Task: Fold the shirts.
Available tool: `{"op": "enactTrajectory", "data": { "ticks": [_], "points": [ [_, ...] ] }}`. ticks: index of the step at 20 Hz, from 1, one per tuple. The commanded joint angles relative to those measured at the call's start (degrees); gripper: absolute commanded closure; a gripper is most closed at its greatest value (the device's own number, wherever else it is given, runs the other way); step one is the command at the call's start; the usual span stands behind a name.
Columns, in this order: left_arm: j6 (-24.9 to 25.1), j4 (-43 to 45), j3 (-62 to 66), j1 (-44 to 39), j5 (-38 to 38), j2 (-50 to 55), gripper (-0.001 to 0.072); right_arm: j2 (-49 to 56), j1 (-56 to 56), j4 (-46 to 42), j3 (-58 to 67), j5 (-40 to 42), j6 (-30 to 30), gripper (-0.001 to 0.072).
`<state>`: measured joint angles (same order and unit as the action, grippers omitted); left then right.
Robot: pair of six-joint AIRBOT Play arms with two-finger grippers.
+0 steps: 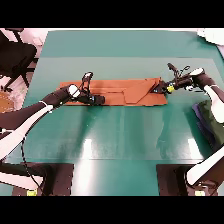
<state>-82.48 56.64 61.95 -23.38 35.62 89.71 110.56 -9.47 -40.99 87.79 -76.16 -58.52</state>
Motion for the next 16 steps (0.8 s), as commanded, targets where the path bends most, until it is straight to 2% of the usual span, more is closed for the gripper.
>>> {"op": "enactTrajectory", "data": {
  "ticks": [1, 3, 7, 11, 16],
  "points": [
    [0.00, -0.02, -0.04, -0.04, 0.57, 0.04, 0.0689, -2.40, 0.11, 1.22, 0.09, 0.07, 0.22, 0.0691],
    [-0.02, -0.39, -0.04, -0.04, 0.57, 0.04, 0.0688, -4.81, 0.09, 4.00, 0.09, 0.13, 1.68, 0.0691],
    [0.46, -5.11, 0.04, -0.59, -1.11, 0.04, 0.0688, -8.72, 0.09, 4.00, 0.09, -0.52, 1.70, 0.0691],
    [0.42, -5.27, 1.44, -4.92, -4.00, 0.04, 0.0689, -11.96, 0.11, 4.00, 0.09, -0.72, 1.60, 0.0691],
    [0.35, -6.54, 1.62, -9.79, -8.15, 0.79, 0.0689, -15.17, 0.26, 4.02, 0.09, -7.69, 1.11, 0.0691]
  ]
}}
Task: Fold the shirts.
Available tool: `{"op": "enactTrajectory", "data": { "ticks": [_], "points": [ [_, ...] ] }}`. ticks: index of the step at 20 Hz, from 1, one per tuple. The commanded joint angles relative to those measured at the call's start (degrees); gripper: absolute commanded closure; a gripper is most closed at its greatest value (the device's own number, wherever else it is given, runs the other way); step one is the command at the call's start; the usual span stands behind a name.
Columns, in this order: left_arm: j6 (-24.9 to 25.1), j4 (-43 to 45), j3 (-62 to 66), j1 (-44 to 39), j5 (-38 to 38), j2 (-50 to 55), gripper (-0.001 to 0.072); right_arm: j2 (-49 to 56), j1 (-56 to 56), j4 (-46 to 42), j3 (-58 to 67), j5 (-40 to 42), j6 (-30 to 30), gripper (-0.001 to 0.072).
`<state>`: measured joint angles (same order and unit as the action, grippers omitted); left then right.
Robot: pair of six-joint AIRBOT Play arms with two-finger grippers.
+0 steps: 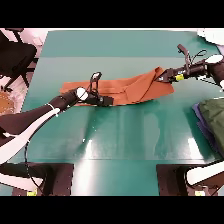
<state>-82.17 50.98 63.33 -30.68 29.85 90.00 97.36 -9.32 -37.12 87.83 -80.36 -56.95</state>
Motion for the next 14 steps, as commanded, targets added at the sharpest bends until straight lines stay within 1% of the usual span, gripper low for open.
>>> {"op": "enactTrajectory", "data": {
  "ticks": [1, 9, 14],
  "points": [
    [0.04, -0.98, 0.50, -3.17, -2.29, 1.20, 0.0689, -2.97, 0.20, 0.15, 0.04, -3.52, -0.48, 0.0691],
    [0.09, -2.08, 9.57, -6.73, -2.34, 8.41, 0.0689, -9.25, -2.80, 0.11, 0.04, -6.73, -1.07, 0.0691],
    [0.04, -2.25, 10.36, -6.86, -2.56, 9.38, 0.0689, -12.00, -8.02, 0.15, 0.04, -9.64, -1.14, 0.0691]
  ]
}}
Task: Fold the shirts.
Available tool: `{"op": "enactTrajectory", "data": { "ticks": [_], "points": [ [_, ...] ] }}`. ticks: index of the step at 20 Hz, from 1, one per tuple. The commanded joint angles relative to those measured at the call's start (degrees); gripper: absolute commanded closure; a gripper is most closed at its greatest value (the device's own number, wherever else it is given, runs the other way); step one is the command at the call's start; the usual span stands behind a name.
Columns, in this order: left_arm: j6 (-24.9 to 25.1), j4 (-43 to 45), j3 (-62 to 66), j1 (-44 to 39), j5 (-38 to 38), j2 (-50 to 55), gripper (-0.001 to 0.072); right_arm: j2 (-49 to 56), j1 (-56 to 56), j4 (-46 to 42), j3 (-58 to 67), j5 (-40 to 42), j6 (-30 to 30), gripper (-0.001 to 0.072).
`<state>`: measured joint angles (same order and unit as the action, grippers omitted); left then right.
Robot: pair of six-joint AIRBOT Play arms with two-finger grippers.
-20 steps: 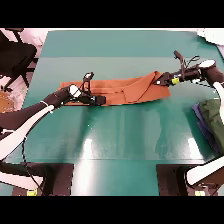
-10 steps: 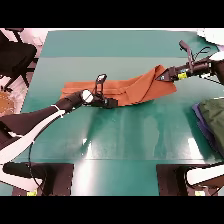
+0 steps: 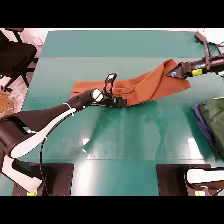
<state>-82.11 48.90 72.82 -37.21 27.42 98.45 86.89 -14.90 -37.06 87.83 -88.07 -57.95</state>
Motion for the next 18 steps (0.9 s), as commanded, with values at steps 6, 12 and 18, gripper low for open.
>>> {"op": "enactTrajectory", "data": {
  "ticks": [6, 12, 18],
  "points": [
    [-0.20, -1.64, 1.20, -2.69, -3.56, 2.91, 0.0689, -2.67, -6.71, 0.11, 0.04, -2.19, -0.15, 0.0690],
    [-0.17, -1.81, 2.71, -3.28, -5.95, 2.97, 0.0689, -2.67, -6.88, 0.79, 0.04, -2.27, -1.20, 0.0690],
    [-0.07, -3.56, 2.73, -3.28, -8.37, 2.97, 0.0689, -2.64, 0.20, 8.52, 0.04, -1.66, -1.09, 0.0691]
  ]
}}
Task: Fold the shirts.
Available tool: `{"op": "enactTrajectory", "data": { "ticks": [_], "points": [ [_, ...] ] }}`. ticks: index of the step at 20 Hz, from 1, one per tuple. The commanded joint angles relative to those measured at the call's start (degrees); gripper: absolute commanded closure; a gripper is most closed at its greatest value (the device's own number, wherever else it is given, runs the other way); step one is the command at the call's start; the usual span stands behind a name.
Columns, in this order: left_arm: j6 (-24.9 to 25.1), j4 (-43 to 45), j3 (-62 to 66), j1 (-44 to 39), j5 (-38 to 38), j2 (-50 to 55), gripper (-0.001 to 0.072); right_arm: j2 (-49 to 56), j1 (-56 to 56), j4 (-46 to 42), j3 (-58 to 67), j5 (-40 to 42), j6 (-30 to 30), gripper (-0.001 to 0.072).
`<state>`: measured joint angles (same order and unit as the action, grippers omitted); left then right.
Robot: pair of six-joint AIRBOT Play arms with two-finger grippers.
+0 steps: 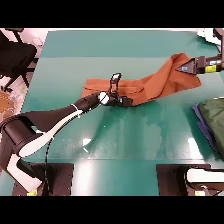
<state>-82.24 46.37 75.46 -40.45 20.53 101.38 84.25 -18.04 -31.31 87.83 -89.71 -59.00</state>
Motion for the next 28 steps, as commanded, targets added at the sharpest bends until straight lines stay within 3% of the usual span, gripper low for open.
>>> {"op": "enactTrajectory", "data": {
  "ticks": [1, 8, 11, 16, 22, 28],
  "points": [
    [0.09, -1.03, 0.09, -0.04, -1.66, 0.04, 0.0689, 0.20, 5.03, 2.86, 0.04, 0.07, -0.07, 0.0691],
    [0.26, -0.76, 0.09, -0.02, -2.29, 0.04, 0.0688, 5.14, 17.62, 3.34, 0.07, 0.63, -0.11, 0.0691],
    [0.66, 1.62, 0.09, 1.57, 1.68, -0.13, 0.0689, 7.65, 21.75, 3.32, 0.83, 1.68, -0.22, 0.0692],
    [0.83, 4.52, 0.02, 11.17, 7.34, -5.01, 0.0689, 15.08, 26.10, 3.15, 13.05, 1.05, -4.87, 0.0692],
    [1.81, 16.68, -0.04, 24.24, 19.65, -13.09, 0.0689, 25.68, 26.95, 3.34, 30.53, 0.79, -12.55, 0.0692],
    [3.26, 18.21, -0.04, 28.83, 21.77, -15.39, 0.0688, 28.85, 28.57, 3.37, 25.38, 6.51, -13.40, 0.0692]
  ]
}}
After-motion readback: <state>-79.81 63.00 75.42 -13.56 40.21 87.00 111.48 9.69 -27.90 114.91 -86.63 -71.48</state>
